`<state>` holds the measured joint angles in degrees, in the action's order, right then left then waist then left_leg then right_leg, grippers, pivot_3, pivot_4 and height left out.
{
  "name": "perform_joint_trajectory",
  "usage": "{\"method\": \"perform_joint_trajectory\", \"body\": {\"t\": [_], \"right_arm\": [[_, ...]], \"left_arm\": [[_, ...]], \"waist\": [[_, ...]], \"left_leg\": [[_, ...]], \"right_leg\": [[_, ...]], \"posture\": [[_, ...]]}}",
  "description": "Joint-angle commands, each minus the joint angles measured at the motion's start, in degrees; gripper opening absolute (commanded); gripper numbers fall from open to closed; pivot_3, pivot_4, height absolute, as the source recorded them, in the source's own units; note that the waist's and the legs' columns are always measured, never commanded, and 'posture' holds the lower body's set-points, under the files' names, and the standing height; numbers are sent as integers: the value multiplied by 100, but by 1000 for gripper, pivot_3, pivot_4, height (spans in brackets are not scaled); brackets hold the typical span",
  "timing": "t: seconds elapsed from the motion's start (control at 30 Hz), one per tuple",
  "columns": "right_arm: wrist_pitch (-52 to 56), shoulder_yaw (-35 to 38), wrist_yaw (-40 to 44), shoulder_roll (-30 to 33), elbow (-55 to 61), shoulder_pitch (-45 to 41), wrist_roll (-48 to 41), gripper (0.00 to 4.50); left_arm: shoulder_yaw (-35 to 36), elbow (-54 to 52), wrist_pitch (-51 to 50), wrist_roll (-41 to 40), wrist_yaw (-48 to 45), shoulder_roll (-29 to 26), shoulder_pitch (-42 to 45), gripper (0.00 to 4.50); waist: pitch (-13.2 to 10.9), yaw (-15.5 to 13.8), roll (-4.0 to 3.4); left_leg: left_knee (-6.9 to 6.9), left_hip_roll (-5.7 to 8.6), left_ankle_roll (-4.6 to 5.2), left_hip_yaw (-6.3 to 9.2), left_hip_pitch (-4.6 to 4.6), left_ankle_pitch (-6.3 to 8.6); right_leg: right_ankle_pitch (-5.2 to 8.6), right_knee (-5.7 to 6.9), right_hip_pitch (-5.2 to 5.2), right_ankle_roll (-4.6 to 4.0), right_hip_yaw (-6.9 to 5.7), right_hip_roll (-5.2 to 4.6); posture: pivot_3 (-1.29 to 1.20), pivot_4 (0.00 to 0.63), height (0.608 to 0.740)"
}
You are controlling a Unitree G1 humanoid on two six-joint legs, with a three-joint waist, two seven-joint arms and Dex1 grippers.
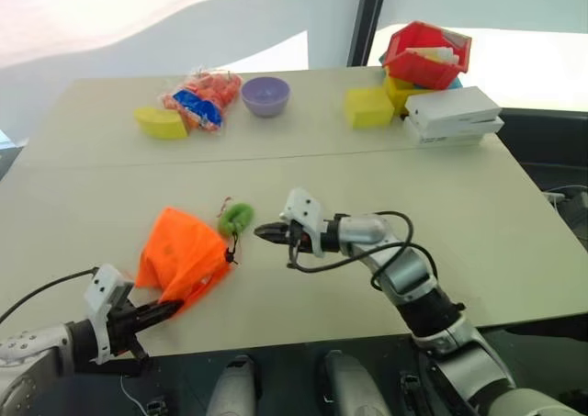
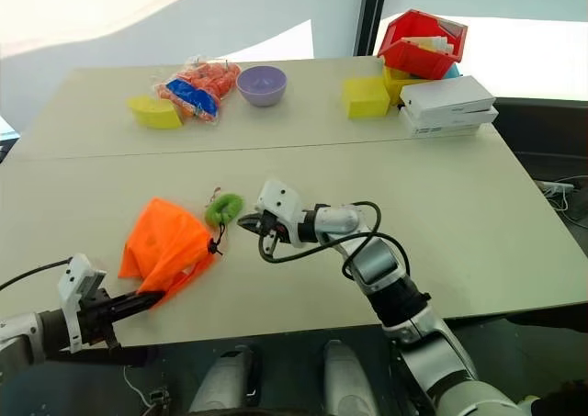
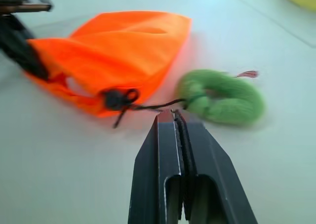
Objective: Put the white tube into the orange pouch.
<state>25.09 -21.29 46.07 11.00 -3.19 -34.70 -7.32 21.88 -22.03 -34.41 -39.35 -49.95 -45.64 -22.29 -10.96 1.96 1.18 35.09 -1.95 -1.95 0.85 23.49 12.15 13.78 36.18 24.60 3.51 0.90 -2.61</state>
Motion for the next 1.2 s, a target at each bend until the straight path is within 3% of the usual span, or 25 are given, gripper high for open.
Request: {"method": "perform_joint_trajectory", "body": {"t": [0.03, 0.17, 0.2, 0.5, 0.6, 0.73, 0.9, 1.2], "right_arm": [[-135, 247, -525, -472, -763, -398, 60, 592], [-422, 338, -1144, -894, -1650, -727, 311, 2394], [-487, 377, -1255, -987, -1821, -791, 338, 2913], [-669, 572, -1540, -1550, -3046, -1191, 422, 2913], [-760, 566, -1513, -1534, -3084, -1194, 468, 2058], [-778, 615, -1406, -1409, -2893, -1089, 442, 89], [-615, 848, -1391, -1012, -2045, -616, 320, 34], [617, 1669, -1087, 40, 1091, 1035, -692, 34]], "left_arm": [[233, -123, 14, -316, -127, 101, 176, 575], [322, -187, 180, -263, -16, 232, 351, 2342], [352, -204, 206, -269, -17, 251, 383, 2368], [367, -424, 419, -188, -129, 277, 395, 2368], [342, -476, 509, -202, -53, 373, 489, 2368], [276, -514, 592, -161, -25, 428, 582, 2368], [176, -520, 720, -73, 129, 527, 862, 2368], [343, -307, 185, -750, 299, 384, 1786, 2368]], "waist": [[0, 32, 1], [0, 56, 1], [0, 57, 1], [0, 64, 1], [0, 59, 0], [1, 60, 1], [2, 34, 3], [1, 43, 3]], "left_leg": [[-1, 0, 0, 0, 2, 0], [0, 3, 1, -14, 3, 0], [0, 4, 1, -18, 3, 0], [1, 3, 1, -19, 1, -1], [1, 3, 1, -19, 1, -1], [4, 3, 2, -19, 0, -1], [6, 5, 2, -19, 1, -1], [6, 5, 3, -19, -2, -1]], "right_leg": [[-1, 0, 0, -1, 0, 1], [-2, -1, -1, 3, 5, 3], [-2, -1, -1, 4, 8, 3], [-3, 4, 0, 5, 10, 9], [-3, 4, 0, 5, 10, 8], [-4, 6, -2, 6, 10, 8], [-3, 6, -5, 8, 10, 8], [-2, 13, -4, 15, 14, 16]], "posture": [[0, 150, 740], [0, 150, 740], [0, 150, 740], [0, 150, 740], [0, 150, 740], [0, 150, 740], [0, 150, 740], [0, 150, 740]]}}
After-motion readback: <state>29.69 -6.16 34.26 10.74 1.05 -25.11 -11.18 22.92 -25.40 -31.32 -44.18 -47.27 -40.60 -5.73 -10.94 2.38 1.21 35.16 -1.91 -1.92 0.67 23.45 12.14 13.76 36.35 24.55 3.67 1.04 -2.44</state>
